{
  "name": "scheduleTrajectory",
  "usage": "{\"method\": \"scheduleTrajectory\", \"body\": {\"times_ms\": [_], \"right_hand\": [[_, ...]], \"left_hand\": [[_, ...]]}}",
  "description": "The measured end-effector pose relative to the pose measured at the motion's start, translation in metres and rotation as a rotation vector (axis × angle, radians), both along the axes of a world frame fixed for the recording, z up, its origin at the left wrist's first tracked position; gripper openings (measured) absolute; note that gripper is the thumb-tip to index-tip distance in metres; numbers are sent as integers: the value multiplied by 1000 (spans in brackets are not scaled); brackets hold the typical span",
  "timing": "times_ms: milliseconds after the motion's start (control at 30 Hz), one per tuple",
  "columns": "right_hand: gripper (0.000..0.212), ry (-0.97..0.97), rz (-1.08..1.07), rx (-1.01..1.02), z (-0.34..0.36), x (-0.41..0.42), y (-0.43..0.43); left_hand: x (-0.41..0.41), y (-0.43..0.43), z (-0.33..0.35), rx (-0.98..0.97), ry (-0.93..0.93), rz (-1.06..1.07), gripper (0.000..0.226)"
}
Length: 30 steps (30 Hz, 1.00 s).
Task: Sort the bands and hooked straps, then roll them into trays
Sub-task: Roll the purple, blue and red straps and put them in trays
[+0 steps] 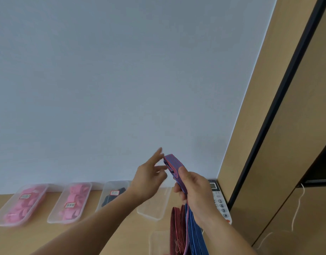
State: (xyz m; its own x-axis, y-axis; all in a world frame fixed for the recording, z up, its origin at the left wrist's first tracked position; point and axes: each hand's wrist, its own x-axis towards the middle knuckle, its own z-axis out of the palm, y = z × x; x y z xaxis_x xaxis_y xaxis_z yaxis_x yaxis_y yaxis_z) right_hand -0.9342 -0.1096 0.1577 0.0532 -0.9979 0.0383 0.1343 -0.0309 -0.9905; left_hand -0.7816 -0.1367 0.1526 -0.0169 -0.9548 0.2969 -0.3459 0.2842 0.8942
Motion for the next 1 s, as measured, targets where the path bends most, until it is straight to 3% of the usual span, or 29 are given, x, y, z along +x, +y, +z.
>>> {"method": "scheduleTrajectory", "body": {"times_ms": [67, 100, 200, 333, 500, 667, 800, 1000], "right_hand": [[51, 32, 0, -45, -1, 0, 0], [49, 54, -3, -61, -2, 1, 1], [45, 94, -13, -79, -5, 3, 2], [35, 134, -17, -51, -6, 3, 2], [41, 200, -25, 35, -7, 0, 3], [49, 170, -2, 75, -3, 0, 8], [54, 94, 2, 134, 2, 0, 8], [65, 19, 12, 147, 8, 1, 7]], "left_hand": [[-2, -1, 13, 378, 469, -96, 40], [-2, 0, 19, 466, 528, -164, 40], [-3, 9, 28, 436, 430, -312, 38], [-1, 9, 26, 428, 500, -221, 43], [1, 7, 24, 222, 336, -145, 37], [2, 8, 22, 55, 91, -48, 40], [-1, 12, 16, -224, -194, -10, 34], [-2, 14, 8, -449, -403, 30, 32]]}}
